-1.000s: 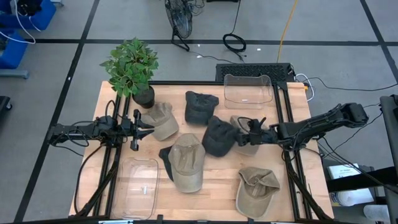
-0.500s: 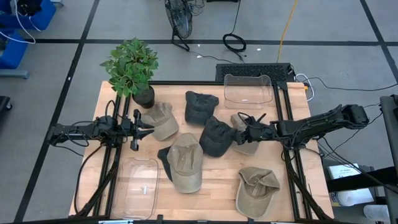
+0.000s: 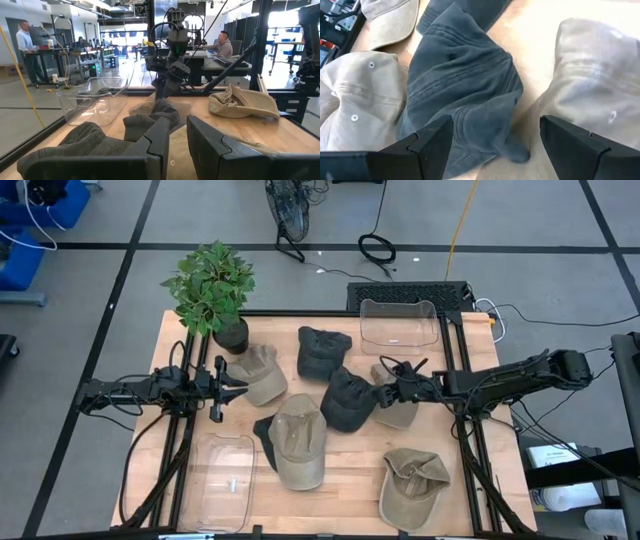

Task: Pick & Place hat
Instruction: Put the black cap into the top transparent bin

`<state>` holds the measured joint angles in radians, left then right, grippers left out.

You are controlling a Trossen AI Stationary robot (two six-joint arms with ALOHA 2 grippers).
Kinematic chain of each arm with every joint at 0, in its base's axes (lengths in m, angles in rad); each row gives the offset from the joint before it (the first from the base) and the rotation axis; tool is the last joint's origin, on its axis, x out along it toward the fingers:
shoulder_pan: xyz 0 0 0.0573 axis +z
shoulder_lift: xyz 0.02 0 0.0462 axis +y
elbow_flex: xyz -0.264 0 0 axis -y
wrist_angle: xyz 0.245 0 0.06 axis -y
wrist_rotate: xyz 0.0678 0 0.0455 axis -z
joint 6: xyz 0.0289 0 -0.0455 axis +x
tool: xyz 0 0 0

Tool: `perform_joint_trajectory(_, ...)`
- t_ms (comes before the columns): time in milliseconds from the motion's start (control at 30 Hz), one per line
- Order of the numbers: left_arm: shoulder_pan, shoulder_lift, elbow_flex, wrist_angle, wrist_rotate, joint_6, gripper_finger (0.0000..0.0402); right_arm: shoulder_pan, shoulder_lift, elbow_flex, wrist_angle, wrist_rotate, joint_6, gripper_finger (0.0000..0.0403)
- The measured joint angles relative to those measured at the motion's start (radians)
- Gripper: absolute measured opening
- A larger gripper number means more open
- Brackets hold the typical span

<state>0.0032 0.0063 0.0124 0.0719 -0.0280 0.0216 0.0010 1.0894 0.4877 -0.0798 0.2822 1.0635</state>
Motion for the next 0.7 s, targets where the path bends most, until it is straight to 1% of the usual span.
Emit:
perform_joint_trajectory(133,0.0,0.0,0.0,0.0,0.0,0.0,0.0074,-0.014,0.041,0.001,0.03,-0.082,-0.002,0.0276)
perform_joint_trajectory(267,0.0,0.0,0.0,0.0,0.0,0.0,0.0074,-0.011,0.117,0.001,0.134,-0.117,-0.003,0.0276)
perform_joint_trajectory(367,0.0,0.0,0.0,0.0,0.0,0.0,0.0074,-0.011,0.174,0.003,0.233,-0.165,-0.003,0.0276)
perform_joint_trajectory(533,0.0,0.0,0.0,0.0,0.0,0.0,0.0074,-0.011,0.253,0.038,0.249,-0.202,-0.004,0.0274)
perform_joint_trajectory(633,0.0,0.0,0.0,0.0,0.0,0.0,0.0074,-0.013,0.289,0.062,0.251,-0.208,-0.008,0.0257)
perform_joint_trajectory(700,0.0,0.0,0.0,0.0,0.0,0.0,0.0074,-0.013,0.304,0.075,0.249,-0.208,-0.012,0.0232)
